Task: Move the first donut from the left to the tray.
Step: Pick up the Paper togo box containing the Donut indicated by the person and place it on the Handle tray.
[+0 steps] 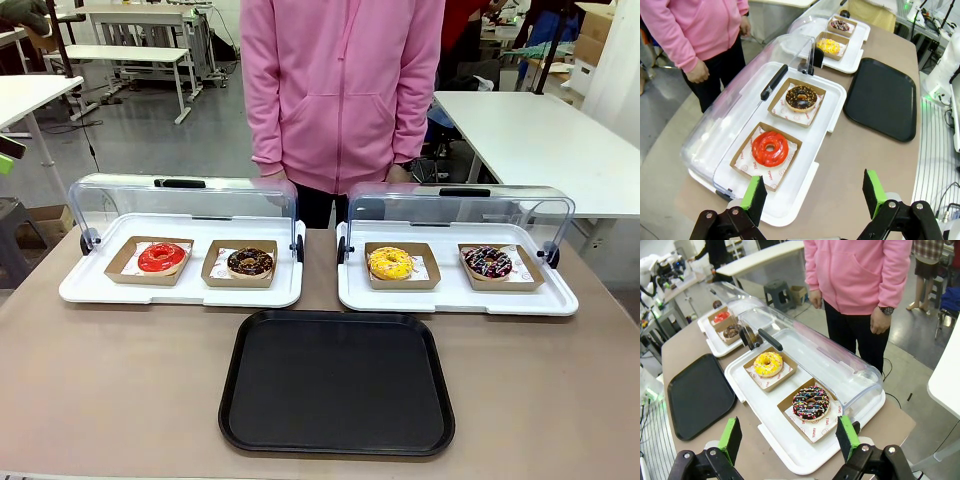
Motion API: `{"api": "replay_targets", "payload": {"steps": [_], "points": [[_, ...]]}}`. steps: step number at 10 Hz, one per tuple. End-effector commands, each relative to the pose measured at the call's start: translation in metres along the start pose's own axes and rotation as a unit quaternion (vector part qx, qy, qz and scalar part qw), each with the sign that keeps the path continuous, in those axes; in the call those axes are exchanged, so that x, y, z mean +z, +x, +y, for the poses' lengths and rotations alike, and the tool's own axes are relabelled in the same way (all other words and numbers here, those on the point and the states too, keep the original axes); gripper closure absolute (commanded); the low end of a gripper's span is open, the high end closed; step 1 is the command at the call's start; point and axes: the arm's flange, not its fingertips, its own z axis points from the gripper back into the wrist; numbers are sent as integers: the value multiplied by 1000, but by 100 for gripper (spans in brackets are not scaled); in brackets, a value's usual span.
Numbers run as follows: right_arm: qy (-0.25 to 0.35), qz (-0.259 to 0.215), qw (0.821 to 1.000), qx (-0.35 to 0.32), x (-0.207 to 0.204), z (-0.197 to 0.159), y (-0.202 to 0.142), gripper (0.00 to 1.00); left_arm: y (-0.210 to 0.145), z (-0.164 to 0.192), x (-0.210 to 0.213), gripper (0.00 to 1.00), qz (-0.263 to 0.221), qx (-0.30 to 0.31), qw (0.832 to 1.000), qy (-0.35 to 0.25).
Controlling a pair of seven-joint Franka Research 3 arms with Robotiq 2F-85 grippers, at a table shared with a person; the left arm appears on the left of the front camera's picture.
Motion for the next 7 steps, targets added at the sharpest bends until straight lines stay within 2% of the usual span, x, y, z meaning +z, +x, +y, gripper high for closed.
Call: {"api": "replay_targets", "payload": {"steps": [1, 7], "points": [[2, -4, 1000, 3, 2, 3, 2, 0, 2, -1, 1, 0, -3, -4, 1000, 0], [2, -4, 1000, 3, 2, 3, 2, 0, 2, -1, 1, 0, -3, -4, 1000, 0]]}}
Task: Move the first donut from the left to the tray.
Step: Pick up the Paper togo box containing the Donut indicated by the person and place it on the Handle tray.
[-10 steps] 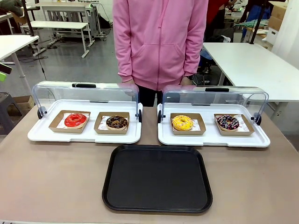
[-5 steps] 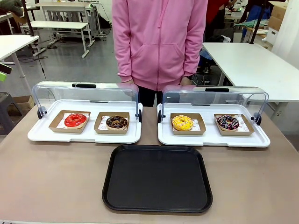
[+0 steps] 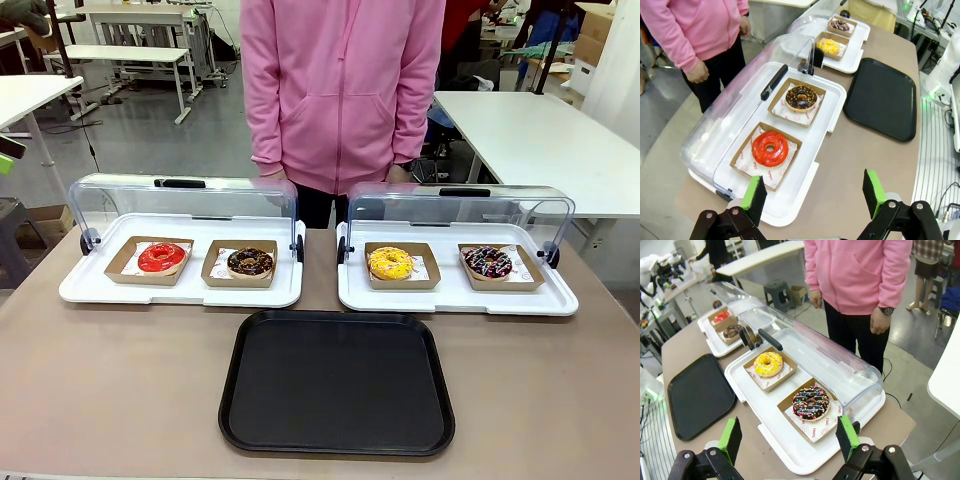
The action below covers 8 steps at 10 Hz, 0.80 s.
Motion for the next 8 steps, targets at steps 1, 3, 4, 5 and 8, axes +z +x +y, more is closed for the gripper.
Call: {"api": "replay_targets", "payload": {"steps": [1, 3, 4, 5, 8], "points": [[2, -4, 1000, 3, 2, 3, 2, 0, 2, -1, 1, 0, -3, -4, 1000, 0], [2, -4, 1000, 3, 2, 3, 2, 0, 2, -1, 1, 0, -3, -4, 1000, 0], [2, -4, 1000, 3, 2, 3, 2, 0, 2, -1, 1, 0, -3, -4, 1000, 0], [2, -4, 1000, 3, 2, 3, 2, 0, 2, -1, 1, 0, -3, -4, 1000, 0], [2, -4, 1000, 3, 2, 3, 2, 0, 2, -1, 1, 0, -3, -4, 1000, 0]]}}
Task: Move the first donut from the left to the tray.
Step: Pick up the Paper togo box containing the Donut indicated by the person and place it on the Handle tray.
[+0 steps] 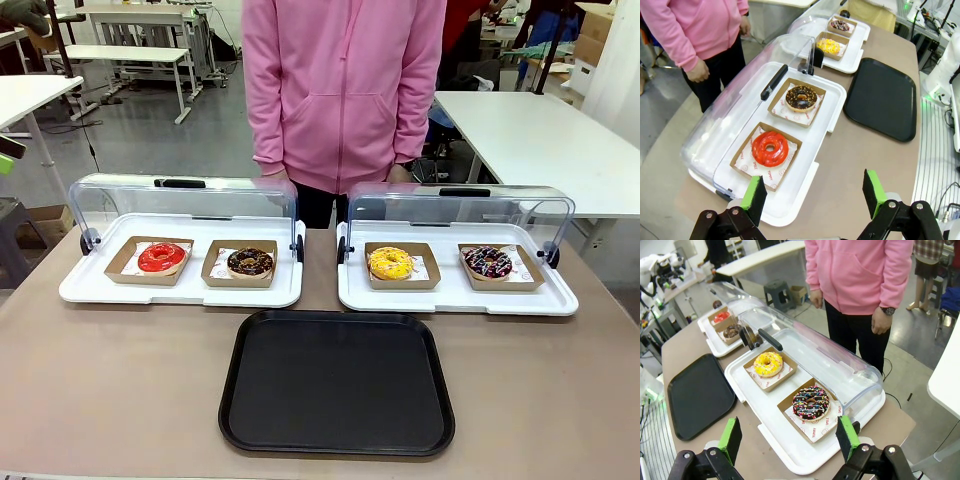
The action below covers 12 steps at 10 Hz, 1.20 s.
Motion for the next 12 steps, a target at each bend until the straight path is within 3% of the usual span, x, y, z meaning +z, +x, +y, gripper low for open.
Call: {"api": "replay_targets", "payload": {"steps": [1, 12], "points": [[2, -4, 1000, 3, 2, 3, 2, 0, 2, -1, 1, 0, -3, -4, 1000, 0], [2, -4, 1000, 3, 2, 3, 2, 0, 2, -1, 1, 0, -3, -4, 1000, 0]]}}
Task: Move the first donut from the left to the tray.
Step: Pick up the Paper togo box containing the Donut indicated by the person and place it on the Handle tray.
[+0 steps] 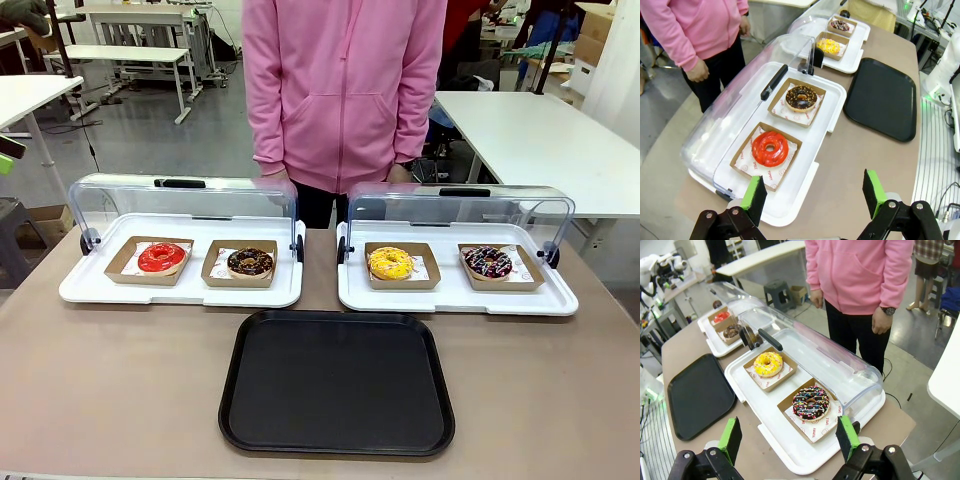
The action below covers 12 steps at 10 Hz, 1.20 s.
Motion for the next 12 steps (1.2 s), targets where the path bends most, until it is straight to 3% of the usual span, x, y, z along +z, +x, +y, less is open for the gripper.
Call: {"api": "replay_targets", "payload": {"steps": [1, 12], "points": [[2, -4, 1000, 3, 2, 3, 2, 0, 2, -1, 1, 0, -3, -4, 1000, 0], [2, -4, 1000, 3, 2, 3, 2, 0, 2, -1, 1, 0, -3, -4, 1000, 0]]}}
